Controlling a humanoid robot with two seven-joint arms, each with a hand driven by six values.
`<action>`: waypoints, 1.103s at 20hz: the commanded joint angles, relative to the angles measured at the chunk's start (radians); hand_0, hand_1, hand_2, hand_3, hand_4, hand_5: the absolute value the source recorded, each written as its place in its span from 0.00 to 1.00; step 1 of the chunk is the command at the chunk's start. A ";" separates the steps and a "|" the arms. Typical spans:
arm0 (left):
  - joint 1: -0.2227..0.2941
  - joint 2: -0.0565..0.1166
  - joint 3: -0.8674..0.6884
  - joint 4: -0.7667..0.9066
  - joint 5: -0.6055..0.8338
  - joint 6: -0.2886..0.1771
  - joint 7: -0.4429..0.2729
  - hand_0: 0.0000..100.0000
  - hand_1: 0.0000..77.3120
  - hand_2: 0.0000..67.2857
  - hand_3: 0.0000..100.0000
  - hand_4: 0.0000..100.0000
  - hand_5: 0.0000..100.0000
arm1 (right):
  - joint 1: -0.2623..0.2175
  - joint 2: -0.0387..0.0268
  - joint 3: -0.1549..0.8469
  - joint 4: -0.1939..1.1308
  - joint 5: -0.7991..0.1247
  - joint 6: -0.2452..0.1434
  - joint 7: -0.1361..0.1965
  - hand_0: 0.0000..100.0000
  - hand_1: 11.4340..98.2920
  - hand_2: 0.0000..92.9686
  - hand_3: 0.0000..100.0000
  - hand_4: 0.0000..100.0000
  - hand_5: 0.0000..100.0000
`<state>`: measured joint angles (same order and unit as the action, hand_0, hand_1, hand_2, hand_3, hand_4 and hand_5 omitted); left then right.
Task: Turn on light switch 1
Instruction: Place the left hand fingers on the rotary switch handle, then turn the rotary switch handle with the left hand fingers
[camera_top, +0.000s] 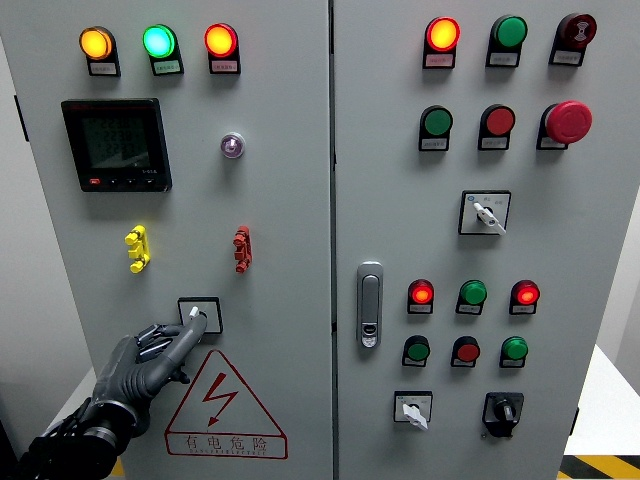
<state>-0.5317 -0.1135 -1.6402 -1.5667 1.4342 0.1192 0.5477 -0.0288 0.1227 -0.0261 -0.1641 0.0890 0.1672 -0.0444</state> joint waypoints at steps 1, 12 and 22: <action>-0.007 0.000 0.000 0.000 0.000 0.000 0.020 0.00 0.78 0.82 0.92 1.00 0.70 | 0.000 0.0000 0.000 0.000 0.000 0.000 0.001 0.00 0.13 0.00 0.11 0.23 0.15; -0.010 0.000 0.000 0.000 0.040 0.013 0.048 0.06 0.74 0.83 0.92 1.00 0.69 | 0.000 0.0000 0.000 0.000 0.000 0.000 0.000 0.00 0.13 0.00 0.11 0.23 0.15; -0.022 0.000 0.000 0.000 0.037 0.011 0.048 0.15 0.71 0.84 0.93 1.00 0.69 | 0.000 0.0000 0.000 0.000 0.000 0.000 0.001 0.00 0.13 0.00 0.11 0.23 0.15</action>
<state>-0.5515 -0.1135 -1.6399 -1.5661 1.4725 0.1318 0.5954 -0.0292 0.1227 -0.0261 -0.1641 0.0890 0.1672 -0.0442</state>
